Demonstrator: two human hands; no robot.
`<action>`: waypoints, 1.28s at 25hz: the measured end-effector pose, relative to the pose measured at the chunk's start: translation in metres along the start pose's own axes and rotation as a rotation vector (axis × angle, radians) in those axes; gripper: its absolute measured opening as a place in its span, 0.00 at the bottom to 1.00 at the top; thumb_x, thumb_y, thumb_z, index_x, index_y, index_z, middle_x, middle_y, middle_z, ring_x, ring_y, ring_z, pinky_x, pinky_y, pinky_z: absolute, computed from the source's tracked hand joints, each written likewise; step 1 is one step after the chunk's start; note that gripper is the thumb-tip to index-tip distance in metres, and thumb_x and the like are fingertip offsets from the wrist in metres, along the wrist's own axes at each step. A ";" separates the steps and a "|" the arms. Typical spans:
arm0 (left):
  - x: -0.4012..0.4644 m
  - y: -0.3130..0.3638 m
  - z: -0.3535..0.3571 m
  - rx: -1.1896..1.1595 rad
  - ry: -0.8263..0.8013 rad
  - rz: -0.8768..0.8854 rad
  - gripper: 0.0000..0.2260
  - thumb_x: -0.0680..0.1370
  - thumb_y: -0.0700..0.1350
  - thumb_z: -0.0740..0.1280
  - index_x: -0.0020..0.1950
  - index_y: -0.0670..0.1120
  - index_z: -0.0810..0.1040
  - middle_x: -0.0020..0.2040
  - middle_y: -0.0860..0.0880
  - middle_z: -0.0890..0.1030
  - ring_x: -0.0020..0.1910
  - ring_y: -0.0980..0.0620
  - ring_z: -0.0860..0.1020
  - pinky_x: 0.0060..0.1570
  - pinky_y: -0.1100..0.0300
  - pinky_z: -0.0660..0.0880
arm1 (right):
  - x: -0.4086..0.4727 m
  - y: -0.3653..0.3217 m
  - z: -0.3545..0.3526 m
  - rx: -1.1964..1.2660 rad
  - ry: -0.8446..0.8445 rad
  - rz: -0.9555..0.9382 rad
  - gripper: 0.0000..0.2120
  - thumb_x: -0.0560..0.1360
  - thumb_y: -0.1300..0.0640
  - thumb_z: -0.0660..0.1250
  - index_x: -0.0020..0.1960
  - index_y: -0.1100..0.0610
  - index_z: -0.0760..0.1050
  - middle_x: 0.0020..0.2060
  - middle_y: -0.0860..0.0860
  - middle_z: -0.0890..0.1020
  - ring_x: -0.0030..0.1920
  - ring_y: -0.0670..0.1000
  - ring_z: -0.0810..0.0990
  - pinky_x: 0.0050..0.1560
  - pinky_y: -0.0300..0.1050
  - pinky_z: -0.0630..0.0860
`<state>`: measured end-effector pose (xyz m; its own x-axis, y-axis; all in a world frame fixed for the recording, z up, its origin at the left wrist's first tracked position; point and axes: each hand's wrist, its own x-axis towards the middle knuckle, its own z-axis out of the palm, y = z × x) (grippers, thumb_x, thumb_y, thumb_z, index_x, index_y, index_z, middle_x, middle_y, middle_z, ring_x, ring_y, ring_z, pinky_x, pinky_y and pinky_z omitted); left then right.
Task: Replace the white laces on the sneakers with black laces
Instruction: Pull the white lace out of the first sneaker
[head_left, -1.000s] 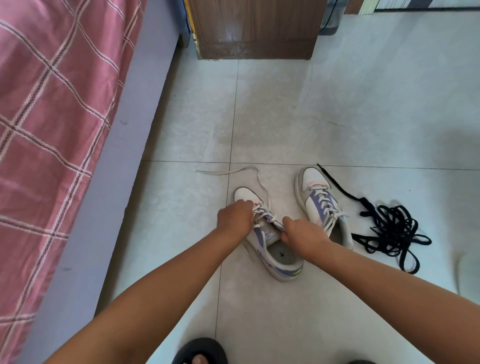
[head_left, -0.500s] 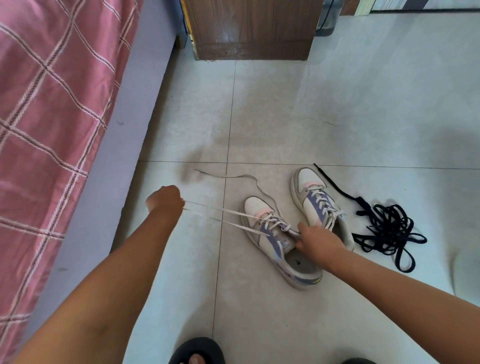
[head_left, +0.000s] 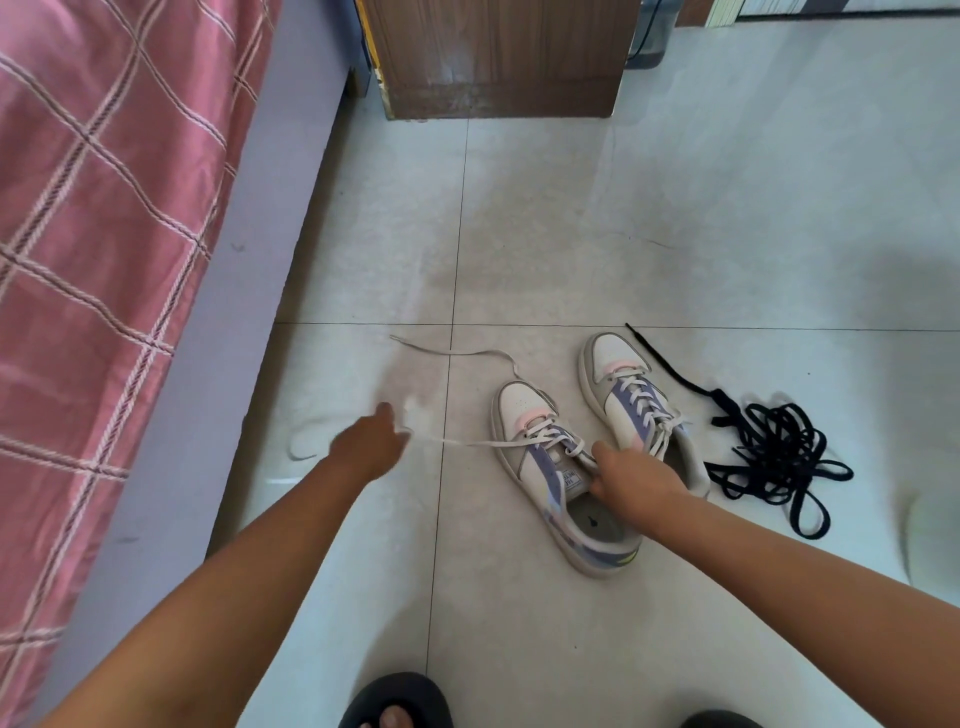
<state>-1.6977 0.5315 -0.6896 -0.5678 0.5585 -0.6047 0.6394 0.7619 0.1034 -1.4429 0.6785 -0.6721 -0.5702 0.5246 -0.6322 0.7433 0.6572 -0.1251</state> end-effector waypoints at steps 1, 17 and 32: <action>-0.003 0.011 0.004 -0.062 -0.106 0.085 0.22 0.79 0.51 0.61 0.69 0.42 0.62 0.66 0.40 0.71 0.63 0.41 0.72 0.60 0.52 0.70 | 0.000 -0.001 0.001 -0.003 0.003 -0.006 0.08 0.79 0.58 0.54 0.56 0.60 0.66 0.51 0.58 0.78 0.50 0.59 0.78 0.40 0.46 0.65; -0.028 0.121 0.026 0.262 0.207 0.601 0.10 0.77 0.37 0.59 0.58 0.40 0.72 0.58 0.43 0.70 0.58 0.44 0.69 0.39 0.56 0.66 | -0.006 -0.023 0.007 -0.041 0.018 -0.139 0.06 0.80 0.56 0.54 0.48 0.56 0.57 0.52 0.59 0.79 0.50 0.60 0.78 0.38 0.47 0.64; -0.022 0.076 -0.007 -0.981 -0.844 0.070 0.28 0.81 0.61 0.49 0.47 0.41 0.80 0.24 0.50 0.65 0.27 0.53 0.68 0.31 0.61 0.61 | -0.011 -0.019 0.012 -0.220 -0.013 -0.233 0.06 0.78 0.58 0.55 0.50 0.53 0.57 0.52 0.57 0.79 0.49 0.59 0.79 0.29 0.45 0.60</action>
<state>-1.6406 0.5792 -0.6627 0.1814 0.5021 -0.8456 -0.1949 0.8611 0.4695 -1.4464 0.6538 -0.6718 -0.7106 0.3400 -0.6160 0.4991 0.8607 -0.1007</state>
